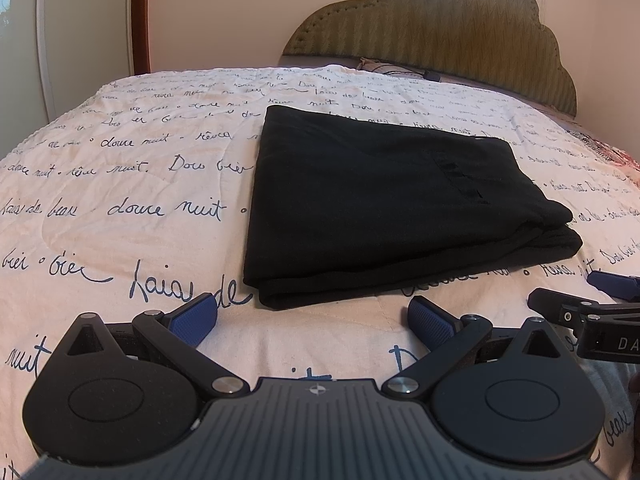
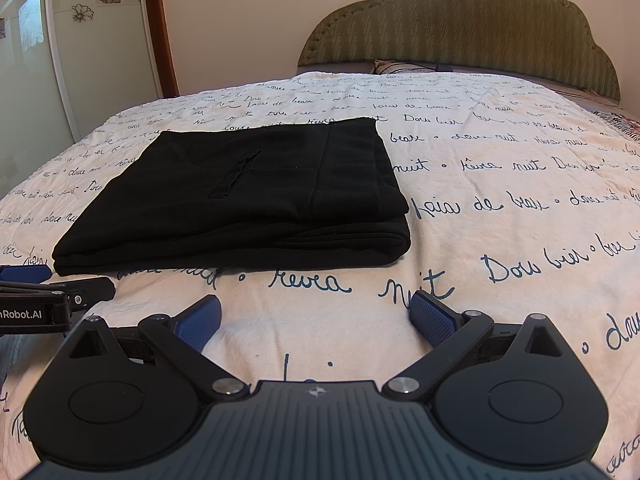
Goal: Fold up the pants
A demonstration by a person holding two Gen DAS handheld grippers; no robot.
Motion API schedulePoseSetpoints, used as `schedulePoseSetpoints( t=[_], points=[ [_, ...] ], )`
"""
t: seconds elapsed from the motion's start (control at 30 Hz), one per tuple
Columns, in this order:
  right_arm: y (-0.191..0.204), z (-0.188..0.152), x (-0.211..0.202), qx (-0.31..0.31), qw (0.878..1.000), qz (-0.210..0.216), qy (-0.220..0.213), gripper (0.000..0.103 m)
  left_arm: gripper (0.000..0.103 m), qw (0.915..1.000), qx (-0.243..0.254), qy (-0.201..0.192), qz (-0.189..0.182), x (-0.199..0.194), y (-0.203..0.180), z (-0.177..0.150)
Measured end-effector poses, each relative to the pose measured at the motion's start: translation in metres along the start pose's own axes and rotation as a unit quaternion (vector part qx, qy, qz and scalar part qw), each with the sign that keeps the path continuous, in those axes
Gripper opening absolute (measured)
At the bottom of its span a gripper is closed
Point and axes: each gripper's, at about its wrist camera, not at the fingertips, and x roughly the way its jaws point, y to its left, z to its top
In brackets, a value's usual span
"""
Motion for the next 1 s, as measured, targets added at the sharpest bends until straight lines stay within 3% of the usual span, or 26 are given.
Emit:
schedulePoseSetpoints(
  t=[1.0],
  points=[
    [0.0,0.0001,-0.001,0.001,1.0,0.001,0.0,0.101,0.103,0.9999,-0.011,0.001,0.0,0.0002,-0.0012,0.0005]
  ],
)
